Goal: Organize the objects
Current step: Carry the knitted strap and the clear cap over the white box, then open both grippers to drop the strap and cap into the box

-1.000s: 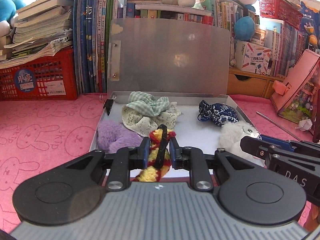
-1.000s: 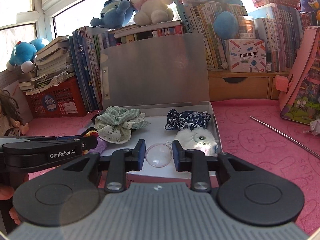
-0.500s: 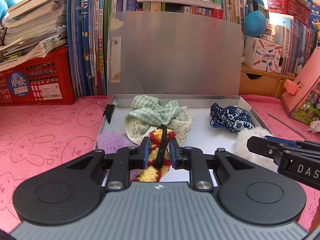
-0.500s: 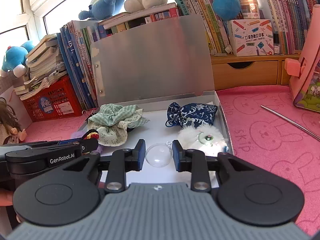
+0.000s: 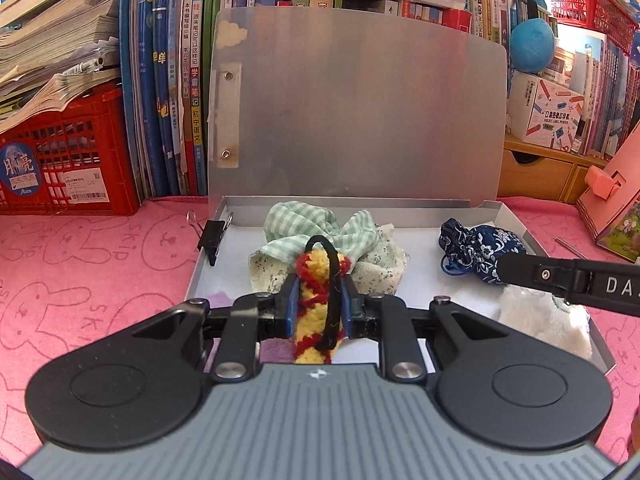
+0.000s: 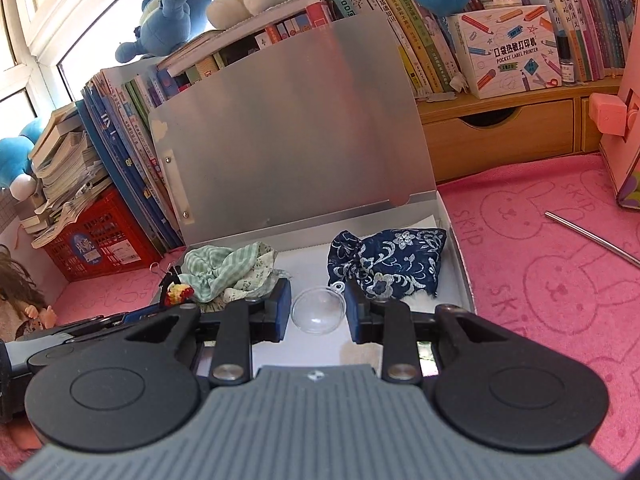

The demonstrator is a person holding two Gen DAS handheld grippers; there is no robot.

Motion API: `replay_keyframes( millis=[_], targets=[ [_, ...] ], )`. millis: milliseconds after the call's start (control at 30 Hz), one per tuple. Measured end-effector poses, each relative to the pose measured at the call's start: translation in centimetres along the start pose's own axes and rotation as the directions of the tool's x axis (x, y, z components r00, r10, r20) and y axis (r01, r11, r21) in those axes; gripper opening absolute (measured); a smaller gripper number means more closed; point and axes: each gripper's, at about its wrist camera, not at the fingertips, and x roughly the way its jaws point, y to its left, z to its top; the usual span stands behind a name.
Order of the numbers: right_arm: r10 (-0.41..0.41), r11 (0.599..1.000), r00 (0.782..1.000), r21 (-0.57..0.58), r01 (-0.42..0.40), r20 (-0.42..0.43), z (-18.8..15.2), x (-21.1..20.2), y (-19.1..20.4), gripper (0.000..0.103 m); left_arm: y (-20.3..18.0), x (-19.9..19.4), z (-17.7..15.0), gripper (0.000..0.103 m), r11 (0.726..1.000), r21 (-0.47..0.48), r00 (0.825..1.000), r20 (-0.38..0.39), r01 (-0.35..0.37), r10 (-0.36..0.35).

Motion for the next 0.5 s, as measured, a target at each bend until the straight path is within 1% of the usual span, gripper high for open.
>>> replay_keyframes(
  millis=[233, 367, 400, 467, 500],
  targets=[
    [-0.024, 1.0, 0.999, -0.014, 0.024, -0.032, -0.8, 1.7, -0.1, 0.033, -0.2, 0.7, -0.5, 0.025, 1.0, 0.025, 1.0, 0.0, 0.009, -0.009],
    [-0.022, 1.0, 0.999, -0.017, 0.021, -0.037, -1.2, 2.1, -0.1, 0.034, -0.5, 0.8, -0.7, 0.026, 0.999, 0.044, 1.0, 0.007, 0.011, -0.011],
    [-0.021, 1.0, 0.999, -0.018, 0.021, -0.037, -1.2, 2.2, 0.0, 0.036, -0.5, 0.8, -0.7, 0.026, 0.999, 0.045, 1.0, 0.008, 0.01, -0.011],
    [-0.024, 1.0, 0.999, -0.021, 0.023, -0.034, -1.2, 2.2, 0.1, 0.037, -0.4, 0.7, -0.8, 0.026, 0.999, 0.041, 1.0, 0.01, 0.012, -0.013],
    [-0.022, 1.0, 0.999, -0.021, 0.022, -0.034, -1.3, 2.2, 0.1, 0.041, -0.4, 0.7, -0.8, 0.026, 0.999, 0.039, 1.0, 0.01, 0.013, -0.013]
  ],
)
